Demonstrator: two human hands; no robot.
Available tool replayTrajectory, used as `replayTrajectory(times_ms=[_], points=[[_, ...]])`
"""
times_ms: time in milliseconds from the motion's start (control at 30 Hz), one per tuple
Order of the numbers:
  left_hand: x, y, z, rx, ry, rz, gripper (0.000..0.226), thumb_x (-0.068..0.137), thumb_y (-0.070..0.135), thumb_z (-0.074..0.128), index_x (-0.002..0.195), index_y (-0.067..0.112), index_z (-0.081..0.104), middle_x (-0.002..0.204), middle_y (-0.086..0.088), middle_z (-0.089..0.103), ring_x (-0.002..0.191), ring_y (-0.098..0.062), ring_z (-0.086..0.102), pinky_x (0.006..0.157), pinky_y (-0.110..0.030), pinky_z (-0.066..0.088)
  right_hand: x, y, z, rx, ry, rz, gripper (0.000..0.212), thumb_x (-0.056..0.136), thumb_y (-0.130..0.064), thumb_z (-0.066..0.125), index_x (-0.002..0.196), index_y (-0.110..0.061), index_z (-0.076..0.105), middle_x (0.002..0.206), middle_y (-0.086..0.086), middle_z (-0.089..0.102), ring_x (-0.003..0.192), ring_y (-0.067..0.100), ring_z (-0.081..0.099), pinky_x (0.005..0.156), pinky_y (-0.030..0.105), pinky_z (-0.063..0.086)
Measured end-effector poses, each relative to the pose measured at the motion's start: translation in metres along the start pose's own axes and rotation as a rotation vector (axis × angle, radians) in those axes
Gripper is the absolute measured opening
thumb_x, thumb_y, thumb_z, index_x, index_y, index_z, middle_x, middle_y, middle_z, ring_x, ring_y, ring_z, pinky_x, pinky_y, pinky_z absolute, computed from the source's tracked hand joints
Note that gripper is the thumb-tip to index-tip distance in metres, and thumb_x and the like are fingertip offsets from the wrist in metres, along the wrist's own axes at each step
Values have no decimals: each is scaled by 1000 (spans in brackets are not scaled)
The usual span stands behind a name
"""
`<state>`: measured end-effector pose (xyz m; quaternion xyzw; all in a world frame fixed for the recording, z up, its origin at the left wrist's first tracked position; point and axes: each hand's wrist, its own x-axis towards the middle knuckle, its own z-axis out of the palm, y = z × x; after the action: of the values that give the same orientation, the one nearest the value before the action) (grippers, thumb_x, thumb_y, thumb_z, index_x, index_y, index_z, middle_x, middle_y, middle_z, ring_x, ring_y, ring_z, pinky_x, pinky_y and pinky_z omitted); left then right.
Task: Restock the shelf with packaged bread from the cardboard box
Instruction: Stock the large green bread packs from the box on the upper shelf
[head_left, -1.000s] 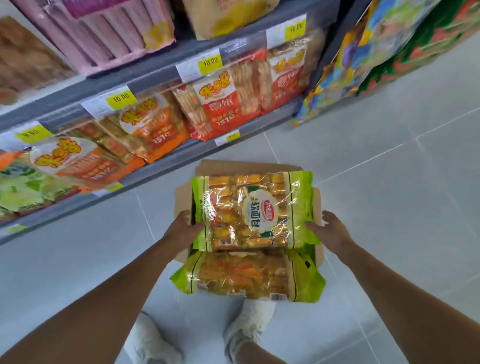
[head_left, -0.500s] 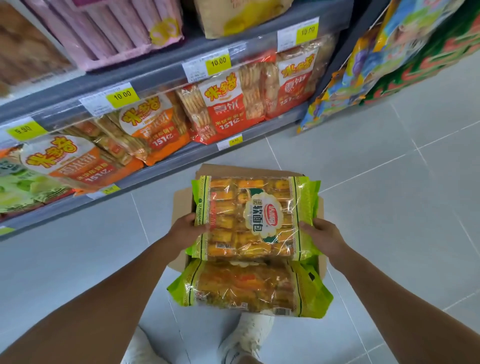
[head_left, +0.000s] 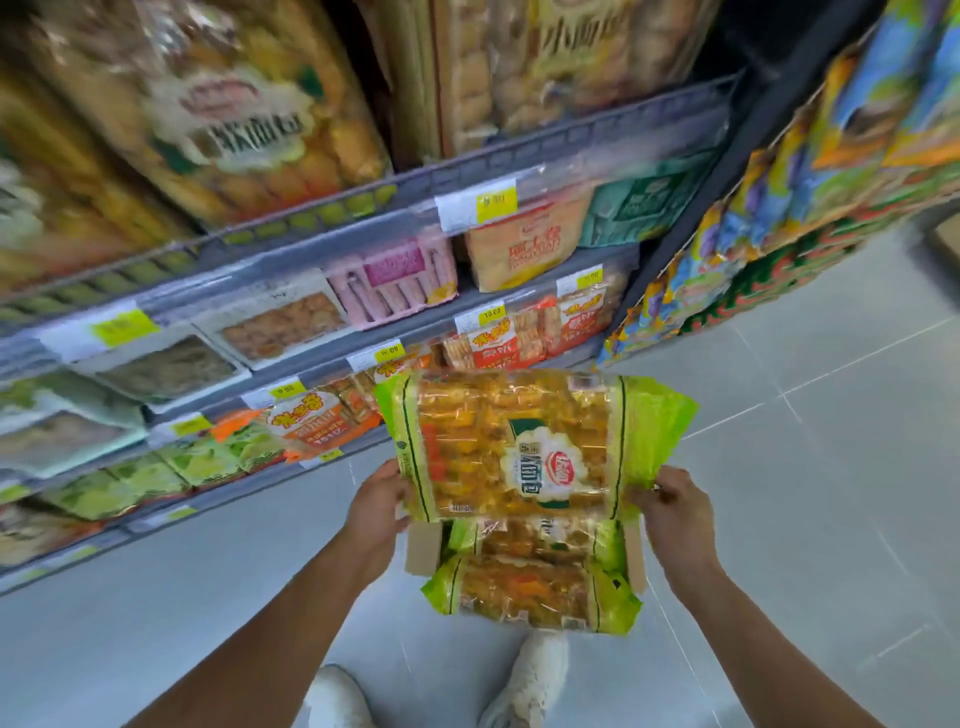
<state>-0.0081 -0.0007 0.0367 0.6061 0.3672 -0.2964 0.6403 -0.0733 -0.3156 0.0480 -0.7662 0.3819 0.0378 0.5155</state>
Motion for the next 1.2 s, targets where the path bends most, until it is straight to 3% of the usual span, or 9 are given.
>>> replayTrajectory(times_ms=[167,333,433,600,700,833,933,1033,1200], points=[[-116,75,-38,-350,-121,-110,35,95,37,44,110,16,68,126,-6,61,95,-39,61,98,-52,44,-86,-101,-54,290,13,-99,26,69,-2,71,60,-22,58,57,-11,52,48,2,42,57,29,34],[-214,133,-79,-408,-468,70,30,79,35,75,90,7,78,82,-15,75,60,-28,70,45,-32,56,-155,-165,-98,504,-204,-210,21,67,-25,86,86,-20,77,137,7,57,106,15,66,81,25,57],[-248,156,-108,-379,-489,211,51,70,18,84,119,13,70,103,-14,76,80,-30,75,60,-37,61,-186,-194,-106,480,-197,-240,9,78,-1,75,83,-8,73,149,7,50,93,7,69,71,20,56],[-293,181,-152,-372,-456,329,58,88,7,63,140,29,50,123,-9,71,92,-31,75,69,-43,61,-247,-240,-94,454,-231,-210,70,79,19,64,138,-17,54,121,2,68,83,7,73,58,26,60],[-311,189,-184,-328,-451,352,87,75,13,83,149,30,41,135,-10,65,110,-36,69,86,-50,57,-266,-258,-79,569,-340,-21,53,84,-9,69,136,-13,58,116,20,70,93,39,70,76,54,59],[-350,201,-221,-271,-469,426,44,90,5,61,131,19,59,97,-2,79,79,-24,77,63,-38,62,-289,-291,-60,535,-429,163,45,96,-24,48,124,10,60,99,29,64,79,39,64,82,53,53],[-358,210,-263,-212,-457,455,55,83,13,68,135,28,60,125,-13,70,106,-34,69,90,-50,56,-307,-325,-46,592,-476,88,52,89,-33,51,125,4,60,90,21,67,72,35,65,71,45,52],[-359,219,-303,-119,-399,545,66,78,26,78,138,42,55,150,-14,50,131,-41,50,104,-59,45,-324,-356,-28,614,-613,-3,55,96,-47,47,134,-10,59,125,16,67,109,37,66,94,55,52],[-413,236,-335,50,-346,602,42,98,7,50,111,41,69,103,7,75,100,-26,61,76,-32,51,-360,-398,5,350,-589,-235,62,89,-48,65,143,-23,50,147,-3,49,137,23,46,116,44,30]])
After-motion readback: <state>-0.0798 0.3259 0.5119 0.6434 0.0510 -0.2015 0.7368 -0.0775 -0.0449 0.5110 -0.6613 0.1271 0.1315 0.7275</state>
